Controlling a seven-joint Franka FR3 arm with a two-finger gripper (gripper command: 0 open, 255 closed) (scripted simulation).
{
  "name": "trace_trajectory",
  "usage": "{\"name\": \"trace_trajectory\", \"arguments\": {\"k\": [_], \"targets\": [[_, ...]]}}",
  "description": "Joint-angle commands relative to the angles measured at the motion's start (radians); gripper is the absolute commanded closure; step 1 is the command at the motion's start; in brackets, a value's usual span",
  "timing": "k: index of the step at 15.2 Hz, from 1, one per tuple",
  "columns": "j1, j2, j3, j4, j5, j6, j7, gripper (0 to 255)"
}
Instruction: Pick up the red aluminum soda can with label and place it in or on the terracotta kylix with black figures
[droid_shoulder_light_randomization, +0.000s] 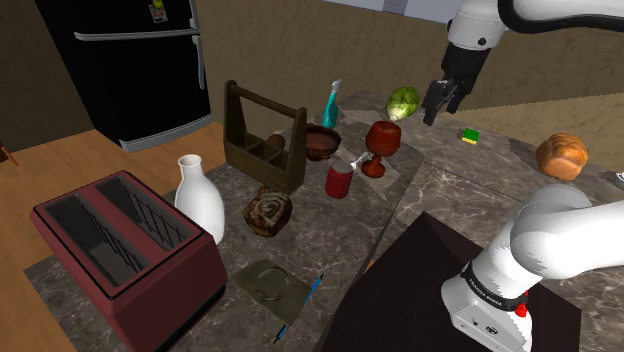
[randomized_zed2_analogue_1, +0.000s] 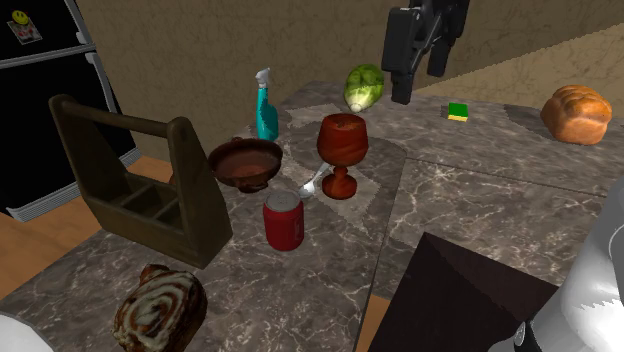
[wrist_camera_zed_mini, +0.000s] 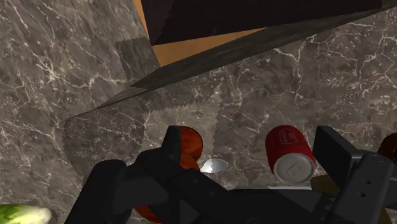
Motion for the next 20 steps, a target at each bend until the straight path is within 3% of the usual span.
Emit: {"name": "trace_trajectory", "arguments": {"k": [1,11,20], "targets": [[0.0,0.0,0.0,0.0,0.0,0.0,0.0,0],[0.015,0.249,0.017,-0.093,0.069,0.326,0.084,0],[0.033,0.562,0.035,-0.06,0.125,0.598,0.135,0]]}}
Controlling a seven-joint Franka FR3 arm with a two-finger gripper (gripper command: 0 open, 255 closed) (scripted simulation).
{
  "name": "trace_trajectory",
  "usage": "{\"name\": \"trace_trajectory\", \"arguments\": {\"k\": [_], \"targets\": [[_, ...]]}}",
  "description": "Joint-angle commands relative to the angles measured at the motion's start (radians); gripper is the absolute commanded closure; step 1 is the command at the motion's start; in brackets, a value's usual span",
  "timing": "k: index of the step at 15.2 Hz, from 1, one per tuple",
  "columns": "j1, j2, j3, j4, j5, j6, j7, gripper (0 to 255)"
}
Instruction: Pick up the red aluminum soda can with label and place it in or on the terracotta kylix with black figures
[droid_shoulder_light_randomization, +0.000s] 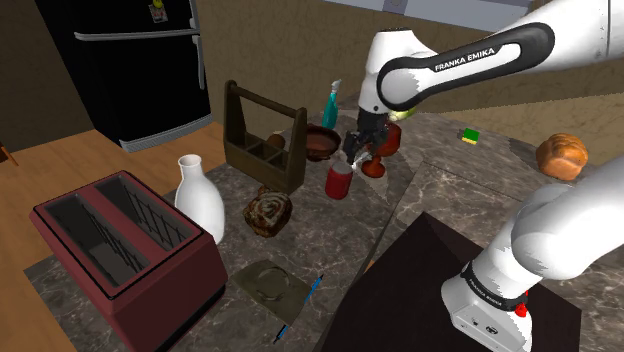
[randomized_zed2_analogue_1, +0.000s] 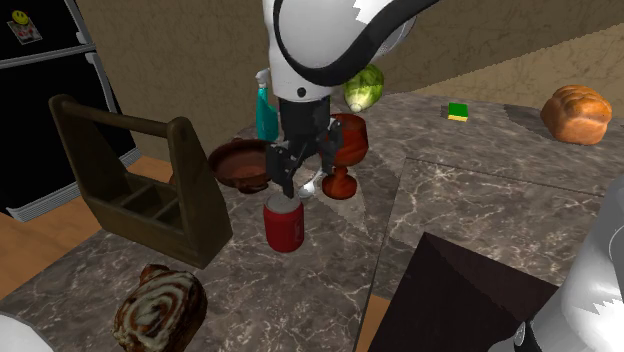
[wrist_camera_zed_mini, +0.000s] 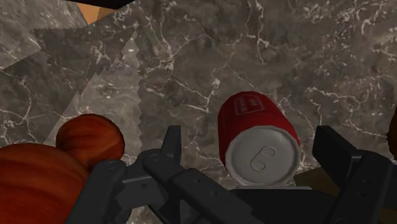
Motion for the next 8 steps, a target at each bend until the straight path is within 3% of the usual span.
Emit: {"name": "trace_trajectory", "arguments": {"k": [1,3,8], "targets": [[0.009,0.077,0.01,0.017,0.015,0.06,0.018,0],[0.013,0.154,0.014,0.042,0.027,0.111,0.025,0],[0.013,0.186,0.015,0.016,0.026,0.168,0.027,0]]}}
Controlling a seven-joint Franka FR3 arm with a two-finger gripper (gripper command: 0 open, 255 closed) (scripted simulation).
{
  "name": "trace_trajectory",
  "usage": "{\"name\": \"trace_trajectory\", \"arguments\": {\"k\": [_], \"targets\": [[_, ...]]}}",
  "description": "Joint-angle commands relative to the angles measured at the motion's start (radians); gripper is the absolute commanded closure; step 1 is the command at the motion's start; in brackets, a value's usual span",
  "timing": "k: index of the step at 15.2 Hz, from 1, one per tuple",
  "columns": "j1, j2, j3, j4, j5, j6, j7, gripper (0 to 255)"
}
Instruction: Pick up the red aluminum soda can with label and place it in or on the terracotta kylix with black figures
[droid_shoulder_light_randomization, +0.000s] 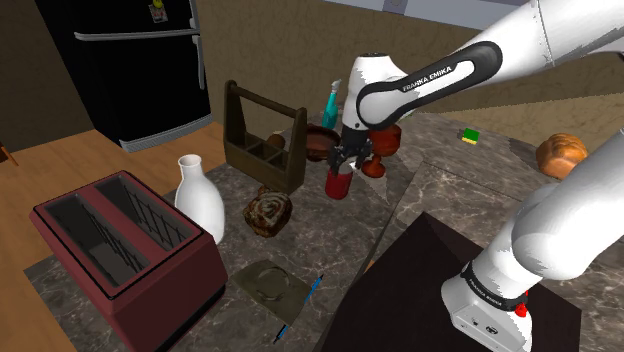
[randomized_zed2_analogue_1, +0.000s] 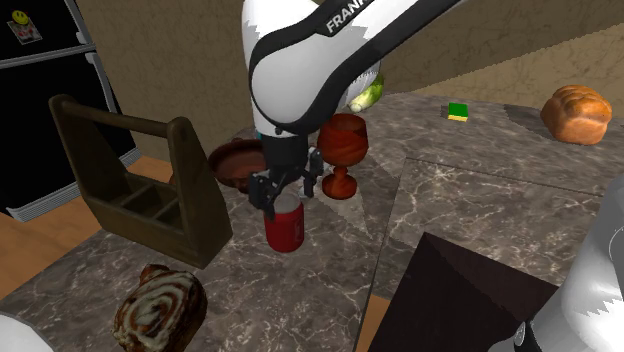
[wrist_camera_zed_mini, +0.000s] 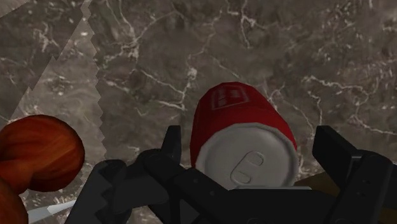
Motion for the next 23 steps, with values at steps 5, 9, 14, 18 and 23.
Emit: {"name": "trace_trajectory", "arguments": {"k": [5,9,14,18,23], "targets": [[0.001,0.043,0.003,-0.025,-0.002,0.069,0.005,0],[0.001,0.043,0.003,-0.025,-0.002,0.069,0.005,0],[0.002,0.043,0.003,-0.025,-0.002,0.069,0.005,255],[0.001,0.044,0.003,-0.025,-0.002,0.069,0.005,255],[0.002,0.024,0.002,-0.015,-0.001,0.04,0.004,255]]}}
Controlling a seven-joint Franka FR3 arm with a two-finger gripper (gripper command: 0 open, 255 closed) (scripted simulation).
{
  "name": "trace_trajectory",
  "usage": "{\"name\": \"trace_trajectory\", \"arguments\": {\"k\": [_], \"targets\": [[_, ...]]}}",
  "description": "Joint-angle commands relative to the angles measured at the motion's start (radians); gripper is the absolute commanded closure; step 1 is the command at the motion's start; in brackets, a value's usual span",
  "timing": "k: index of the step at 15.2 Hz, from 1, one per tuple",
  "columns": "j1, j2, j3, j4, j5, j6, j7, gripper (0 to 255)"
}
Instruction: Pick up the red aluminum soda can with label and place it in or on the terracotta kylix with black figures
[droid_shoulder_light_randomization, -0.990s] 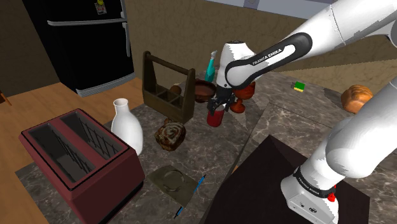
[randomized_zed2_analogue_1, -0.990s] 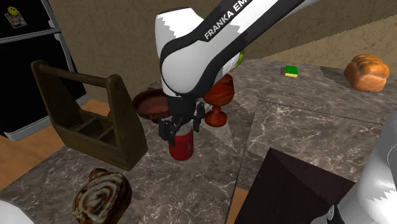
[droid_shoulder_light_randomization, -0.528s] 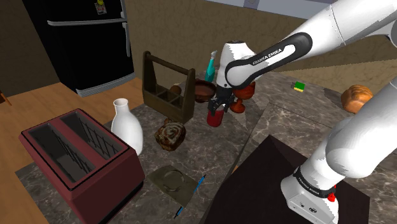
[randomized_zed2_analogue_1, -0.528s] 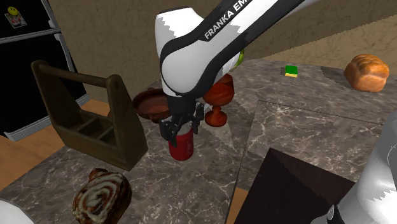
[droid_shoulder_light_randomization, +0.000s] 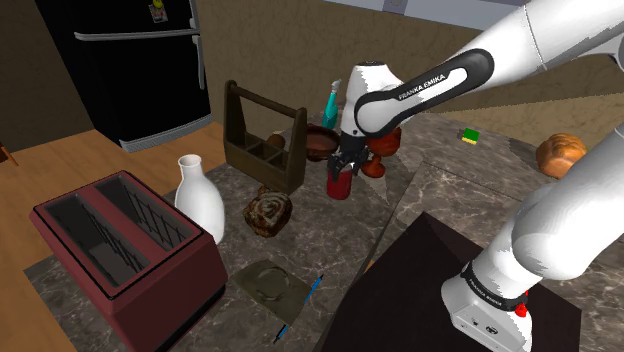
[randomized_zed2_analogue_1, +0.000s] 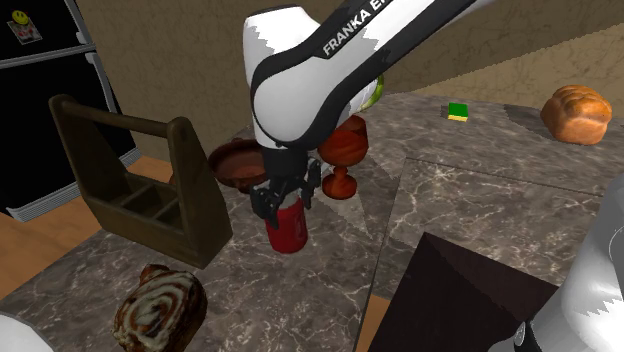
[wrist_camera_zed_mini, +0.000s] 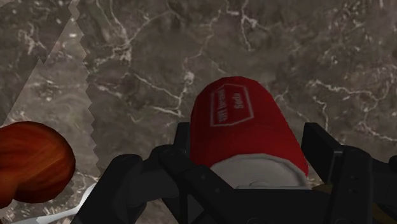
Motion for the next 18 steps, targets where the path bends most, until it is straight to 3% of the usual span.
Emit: {"name": "trace_trajectory", "arguments": {"k": [1,18], "targets": [[-0.001,-0.015,-0.001,0.011,0.001,-0.026,-0.002,255],[-0.001,-0.132,-0.005,0.135,0.006,-0.267,-0.006,255]]}}
